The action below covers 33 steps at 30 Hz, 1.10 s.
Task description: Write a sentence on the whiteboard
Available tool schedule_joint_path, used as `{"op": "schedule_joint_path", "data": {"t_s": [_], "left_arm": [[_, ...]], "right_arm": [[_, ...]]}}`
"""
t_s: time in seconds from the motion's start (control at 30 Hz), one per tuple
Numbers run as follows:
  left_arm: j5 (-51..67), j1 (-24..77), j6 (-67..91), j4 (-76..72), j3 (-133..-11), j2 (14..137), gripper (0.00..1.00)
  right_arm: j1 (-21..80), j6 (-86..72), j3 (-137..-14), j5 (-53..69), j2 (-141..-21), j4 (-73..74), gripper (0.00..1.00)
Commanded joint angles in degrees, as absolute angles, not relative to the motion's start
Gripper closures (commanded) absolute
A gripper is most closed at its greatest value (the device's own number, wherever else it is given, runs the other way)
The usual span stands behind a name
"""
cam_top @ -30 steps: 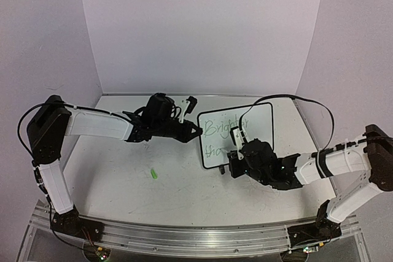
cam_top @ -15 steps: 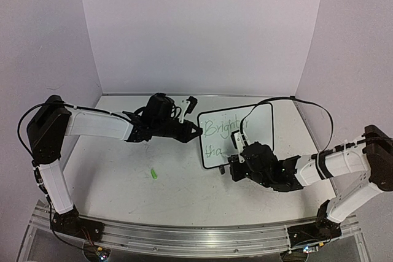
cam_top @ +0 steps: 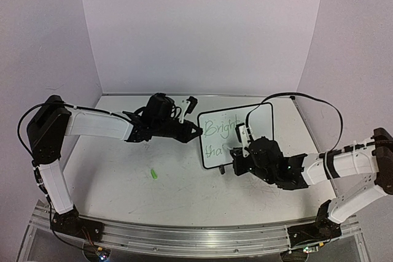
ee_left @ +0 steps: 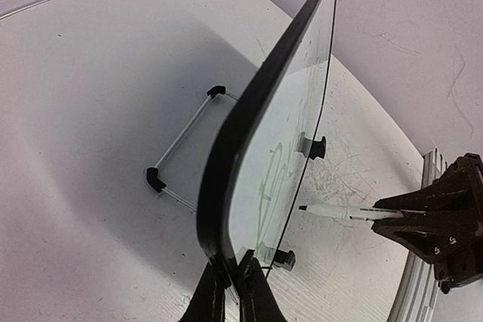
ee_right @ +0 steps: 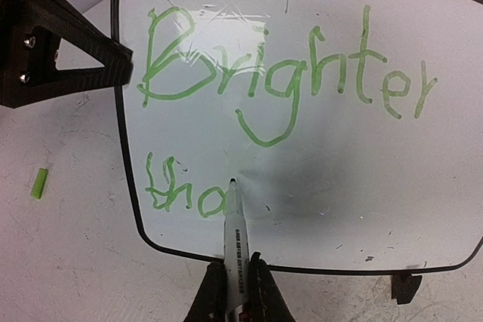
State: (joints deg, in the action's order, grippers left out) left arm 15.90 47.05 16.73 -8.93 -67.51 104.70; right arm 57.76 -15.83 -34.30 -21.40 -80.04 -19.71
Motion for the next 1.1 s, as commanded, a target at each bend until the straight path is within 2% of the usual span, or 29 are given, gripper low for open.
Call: {"op": "schedule_joint_path", "data": {"t_s": [0.0,1.07], "left_arm": [[10.99,46.15,14.33,-6.71,-69.64,104.41,1.00],[11.34,46.13,14.41,-6.74,-69.79,104.32,1.00]], "right_arm": [[57.44,-14.46,-35.33,-22.64,-80.86,-21.70,1.00],[57.46,-17.40,-34.92,-23.20,-84.20,-18.26,1.00]]}}
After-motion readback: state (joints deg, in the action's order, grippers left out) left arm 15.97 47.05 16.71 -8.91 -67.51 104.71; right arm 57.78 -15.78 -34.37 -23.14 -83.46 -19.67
